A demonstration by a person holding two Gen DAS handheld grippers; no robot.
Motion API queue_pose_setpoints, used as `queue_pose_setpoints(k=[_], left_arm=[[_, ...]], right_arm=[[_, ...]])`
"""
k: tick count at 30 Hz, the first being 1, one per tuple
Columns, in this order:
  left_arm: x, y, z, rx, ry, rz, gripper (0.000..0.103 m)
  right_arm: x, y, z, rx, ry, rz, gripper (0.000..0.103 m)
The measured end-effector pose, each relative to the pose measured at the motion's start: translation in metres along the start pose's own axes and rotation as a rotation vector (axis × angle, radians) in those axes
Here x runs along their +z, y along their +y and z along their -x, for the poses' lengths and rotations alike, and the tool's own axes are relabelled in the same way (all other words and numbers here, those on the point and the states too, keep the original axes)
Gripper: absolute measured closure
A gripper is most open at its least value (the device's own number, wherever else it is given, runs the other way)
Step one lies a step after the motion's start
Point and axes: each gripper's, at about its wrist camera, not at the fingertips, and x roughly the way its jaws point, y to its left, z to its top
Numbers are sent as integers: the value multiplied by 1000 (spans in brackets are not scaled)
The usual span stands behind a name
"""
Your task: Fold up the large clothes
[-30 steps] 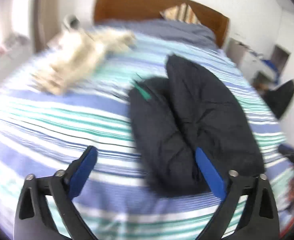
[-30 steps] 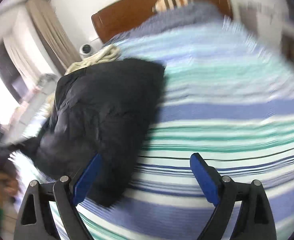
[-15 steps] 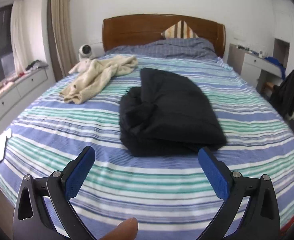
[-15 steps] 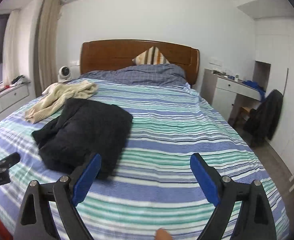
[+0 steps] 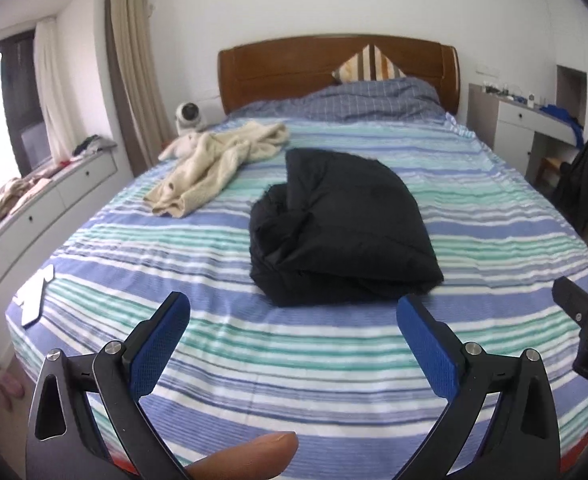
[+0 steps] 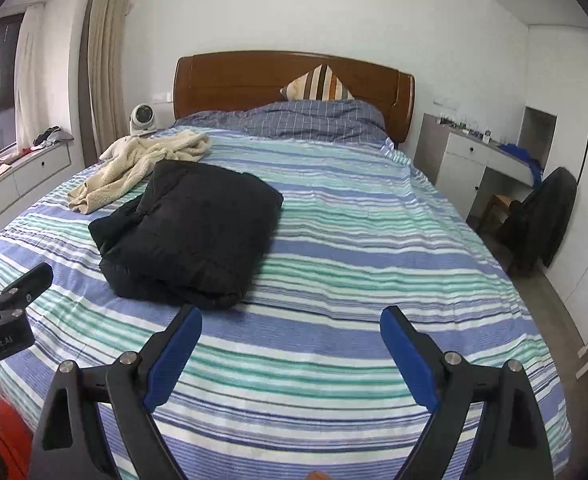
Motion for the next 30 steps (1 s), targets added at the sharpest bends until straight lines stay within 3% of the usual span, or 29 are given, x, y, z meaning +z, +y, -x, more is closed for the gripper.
queue_pose_setpoints(k=[6,15,30], left_arm=[[0,-3,1,-9,48,-21,0],[-3,1,10,-4,61,-19,0],[-1,7,18,-9,68,12,0]], right_arm=[[-7,4,-1,27,54,-12,10],[-9,14,3,54,93,-8,10],[-7,22,13,66,93,8,10]])
